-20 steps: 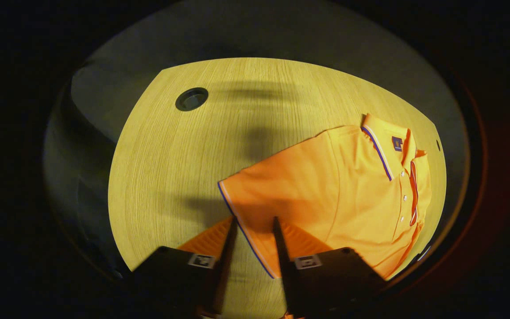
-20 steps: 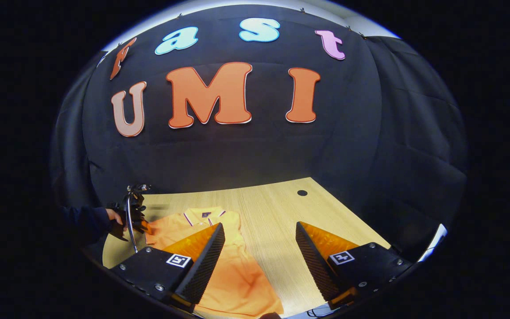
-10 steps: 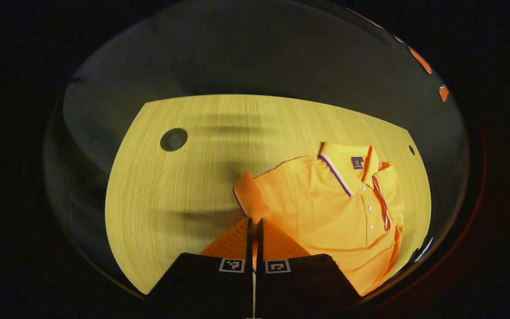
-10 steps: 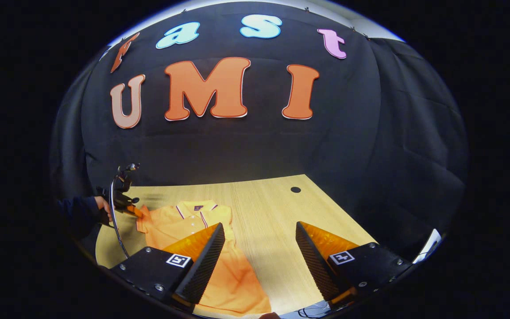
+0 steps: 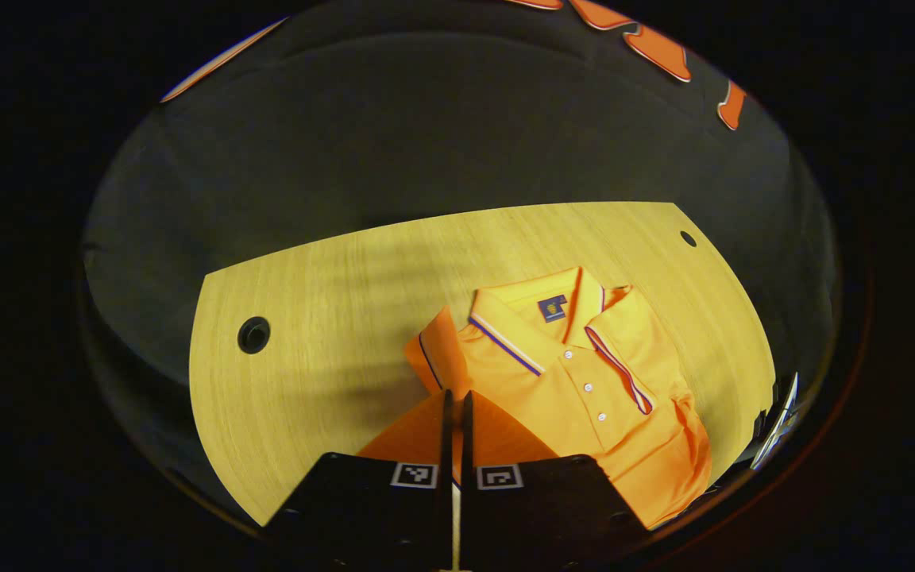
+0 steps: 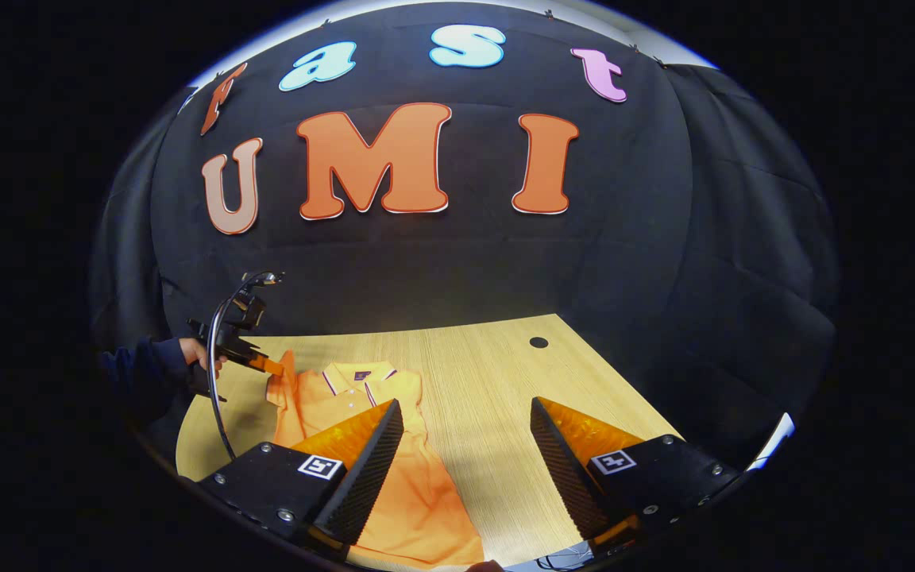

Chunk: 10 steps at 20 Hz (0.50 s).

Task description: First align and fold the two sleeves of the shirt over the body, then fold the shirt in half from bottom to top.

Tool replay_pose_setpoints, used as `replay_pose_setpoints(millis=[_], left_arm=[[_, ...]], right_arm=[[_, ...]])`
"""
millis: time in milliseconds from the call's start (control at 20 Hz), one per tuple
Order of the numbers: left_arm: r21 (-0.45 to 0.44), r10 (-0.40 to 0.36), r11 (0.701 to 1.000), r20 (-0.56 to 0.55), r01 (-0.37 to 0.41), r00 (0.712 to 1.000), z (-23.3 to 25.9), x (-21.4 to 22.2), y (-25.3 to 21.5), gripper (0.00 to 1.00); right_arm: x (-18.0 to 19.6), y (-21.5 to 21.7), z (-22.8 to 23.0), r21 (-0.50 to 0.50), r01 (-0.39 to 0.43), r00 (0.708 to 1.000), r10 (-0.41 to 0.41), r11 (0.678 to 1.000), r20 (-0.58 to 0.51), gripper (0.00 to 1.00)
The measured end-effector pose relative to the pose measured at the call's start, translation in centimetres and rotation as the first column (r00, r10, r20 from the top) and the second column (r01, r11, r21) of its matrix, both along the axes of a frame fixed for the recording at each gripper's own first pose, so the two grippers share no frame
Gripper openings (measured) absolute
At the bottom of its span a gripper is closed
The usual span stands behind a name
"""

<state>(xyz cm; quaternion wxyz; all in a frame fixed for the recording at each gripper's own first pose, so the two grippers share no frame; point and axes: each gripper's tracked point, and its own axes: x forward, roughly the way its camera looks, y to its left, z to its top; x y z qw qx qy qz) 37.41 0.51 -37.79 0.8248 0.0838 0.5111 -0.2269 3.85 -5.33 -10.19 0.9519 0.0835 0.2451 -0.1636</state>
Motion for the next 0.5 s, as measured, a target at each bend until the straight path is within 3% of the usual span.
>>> replay_pose_setpoints(millis=[200,250,300,350,400,500], left_arm=[[-0.137,-0.081,0.987,-0.008,0.079,0.997,0.5,-1.5,-5.7,0.11],[-0.173,-0.096,0.980,-0.005,0.094,0.995,0.7,-1.8,-6.9,0.19],[-0.202,-0.107,0.974,0.003,0.105,0.994,1.0,-2.1,-7.5,0.38],[-0.216,-0.111,0.970,0.015,0.111,0.994,1.4,-2.2,-7.6,0.51],[-0.208,-0.108,0.972,0.030,0.112,0.994,1.5,-2.3,-7.4,0.72],[-0.190,-0.090,0.976,0.070,0.102,0.993,1.9,-2.3,-6.5,0.97]], right_arm=[[-1.0,-0.2,-0.3,0.011,0.027,1.000,-0.027,1.000,-0.009,0.98],[-1.2,-0.1,-0.4,0.017,0.033,0.999,-0.032,0.999,-0.011,0.98],[-1.5,-0.1,-0.6,0.019,0.042,0.999,-0.042,0.999,-0.014,0.98],[-1.7,-0.2,-0.7,0.019,0.048,0.999,-0.047,0.999,-0.015,0.98],[-1.8,-0.1,-0.7,0.019,0.054,0.998,-0.054,0.998,-0.017,0.98],[-2.1,-0.1,-1.0,0.018,0.071,0.997,-0.070,0.997,-0.021,0.98]])
